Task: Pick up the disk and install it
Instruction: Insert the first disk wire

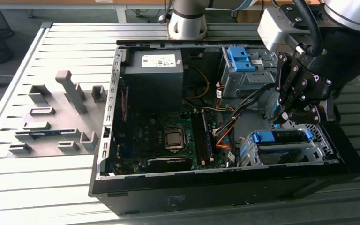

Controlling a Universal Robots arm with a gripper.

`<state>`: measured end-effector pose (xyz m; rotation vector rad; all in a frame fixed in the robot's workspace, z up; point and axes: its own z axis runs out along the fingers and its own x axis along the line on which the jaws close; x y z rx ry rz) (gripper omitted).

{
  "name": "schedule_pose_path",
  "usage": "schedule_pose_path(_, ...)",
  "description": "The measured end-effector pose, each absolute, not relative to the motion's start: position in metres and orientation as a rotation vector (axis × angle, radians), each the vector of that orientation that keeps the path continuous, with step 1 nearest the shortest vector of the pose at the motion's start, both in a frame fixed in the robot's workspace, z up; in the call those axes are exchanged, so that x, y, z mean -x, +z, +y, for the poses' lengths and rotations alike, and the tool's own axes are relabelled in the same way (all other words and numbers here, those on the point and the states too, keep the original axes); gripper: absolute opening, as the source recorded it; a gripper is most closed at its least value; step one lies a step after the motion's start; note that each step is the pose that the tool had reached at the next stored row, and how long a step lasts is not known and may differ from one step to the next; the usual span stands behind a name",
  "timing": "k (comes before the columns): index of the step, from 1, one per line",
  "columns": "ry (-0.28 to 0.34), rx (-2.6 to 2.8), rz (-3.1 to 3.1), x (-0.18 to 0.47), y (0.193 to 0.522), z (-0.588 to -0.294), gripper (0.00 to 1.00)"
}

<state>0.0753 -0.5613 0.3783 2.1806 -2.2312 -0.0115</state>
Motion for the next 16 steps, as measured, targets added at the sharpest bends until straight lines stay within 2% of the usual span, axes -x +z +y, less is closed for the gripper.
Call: schedule_pose_path(16, -0.021, -2.176, -2.227, -0.119, 0.374, -0.561, 0.11)
